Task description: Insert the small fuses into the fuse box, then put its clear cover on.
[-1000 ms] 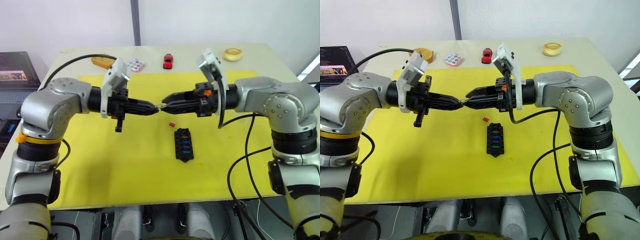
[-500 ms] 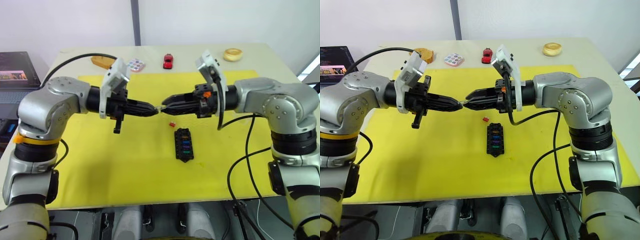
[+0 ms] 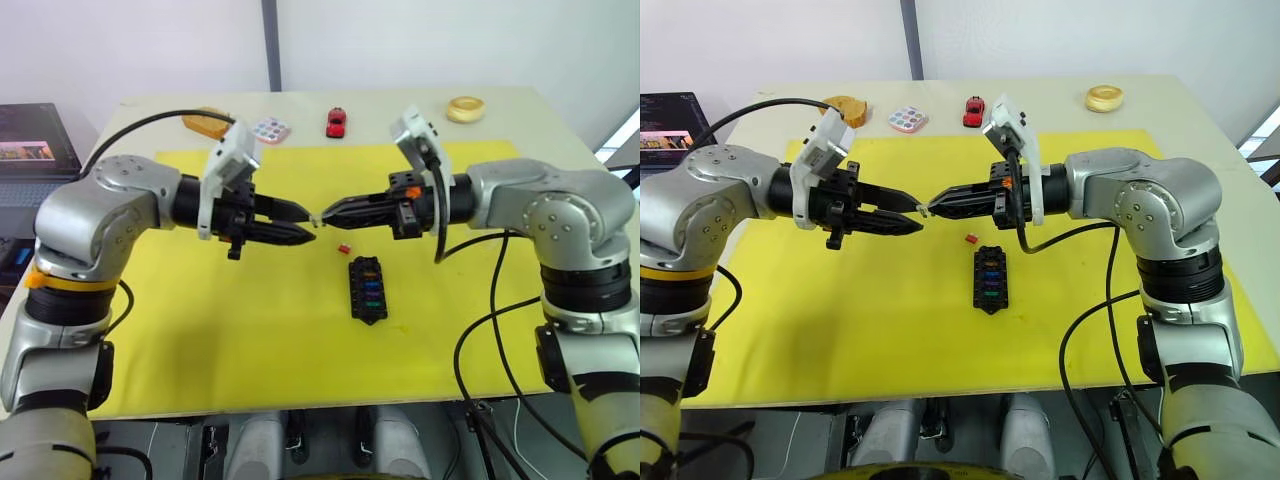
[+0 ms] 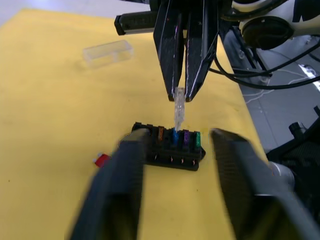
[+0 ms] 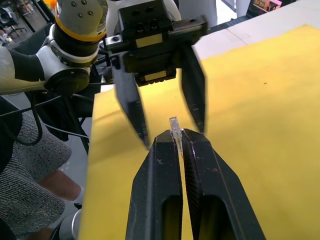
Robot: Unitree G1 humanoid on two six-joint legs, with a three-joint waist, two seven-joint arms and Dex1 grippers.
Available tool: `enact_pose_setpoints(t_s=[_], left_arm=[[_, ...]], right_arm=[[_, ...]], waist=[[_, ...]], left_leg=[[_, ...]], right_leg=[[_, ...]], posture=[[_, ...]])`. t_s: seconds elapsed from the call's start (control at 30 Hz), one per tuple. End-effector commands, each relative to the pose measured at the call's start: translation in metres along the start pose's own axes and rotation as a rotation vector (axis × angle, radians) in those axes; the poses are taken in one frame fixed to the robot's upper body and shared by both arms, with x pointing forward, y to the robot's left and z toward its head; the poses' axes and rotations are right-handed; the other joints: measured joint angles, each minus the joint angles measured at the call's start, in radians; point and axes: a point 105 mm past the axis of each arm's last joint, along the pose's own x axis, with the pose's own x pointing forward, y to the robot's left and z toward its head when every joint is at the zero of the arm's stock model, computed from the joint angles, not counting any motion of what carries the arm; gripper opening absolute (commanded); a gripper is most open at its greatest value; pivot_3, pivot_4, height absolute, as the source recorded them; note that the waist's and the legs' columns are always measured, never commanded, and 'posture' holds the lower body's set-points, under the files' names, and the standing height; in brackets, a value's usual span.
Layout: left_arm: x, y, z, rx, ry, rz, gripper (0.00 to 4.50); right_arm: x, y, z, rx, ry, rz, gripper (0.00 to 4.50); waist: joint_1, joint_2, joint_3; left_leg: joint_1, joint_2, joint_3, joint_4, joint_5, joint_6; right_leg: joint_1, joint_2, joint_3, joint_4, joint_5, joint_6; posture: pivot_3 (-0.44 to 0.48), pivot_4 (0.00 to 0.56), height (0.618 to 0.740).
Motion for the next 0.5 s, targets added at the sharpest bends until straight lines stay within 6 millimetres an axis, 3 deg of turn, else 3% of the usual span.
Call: enact_pose_setpoints(t_s=[0.03, 0.07, 0.2, 0.3, 0.5], left_arm=[[-0.011, -0.005, 0.006, 0.010, -0.024, 0.011, 4.03], [-0.013, -0.005, 0.005, 0.001, -0.026, 0.017, 4.48], [-0.017, 0.000, 0.001, -0.032, -0.071, 0.075, 4.48], [-0.014, -0.003, -0.010, -0.058, -0.083, 0.081, 4.48], [0.004, -0.009, -0.035, -0.094, -0.082, 0.061, 4.48]], right_arm=[[-0.007, 0.002, 0.009, -0.113, -0.073, -0.019, 0.00], [-0.010, 0.000, 0.011, -0.150, -0.113, -0.032, 0.00], [-0.027, -0.017, -0.002, -0.226, -0.086, -0.095, 0.00], [-0.042, -0.018, -0.010, -0.204, -0.107, -0.020, 0.00], [-0.059, -0.041, -0.063, -0.198, 0.031, -0.057, 0.00]], waist=[[0.000, 0.000, 0.000], [0.000, 0.000, 0.000], [0.001, 0.000, 0.000], [0.000, 0.000, 0.000], [0.000, 0.000, 0.000]], left_leg=[[0.000, 0.000, 0.000, 0.000, 0.000, 0.000], [0.000, 0.000, 0.000, 0.000, -0.001, -0.001], [0.000, 0.000, 0.000, 0.000, -0.001, -0.002], [0.000, -0.001, 0.000, 0.000, -0.001, -0.001], [0.001, 0.000, 0.000, 0.000, 0.000, 0.000]], right_leg=[[0.000, 0.000, 0.000, 0.000, 0.000, 0.000], [0.000, 0.000, 0.000, 0.000, 0.000, 0.000], [0.000, 0.000, 0.000, 0.000, -0.001, 0.001], [0.001, 0.000, 0.000, 0.000, -0.001, 0.001], [0.002, 0.000, 0.000, 0.000, -0.001, 0.002]], posture=[[0.000, 0.150, 0.740], [0.000, 0.150, 0.740], [0.000, 0.150, 0.740], [0.000, 0.150, 0.740], [0.000, 0.150, 0.740]])
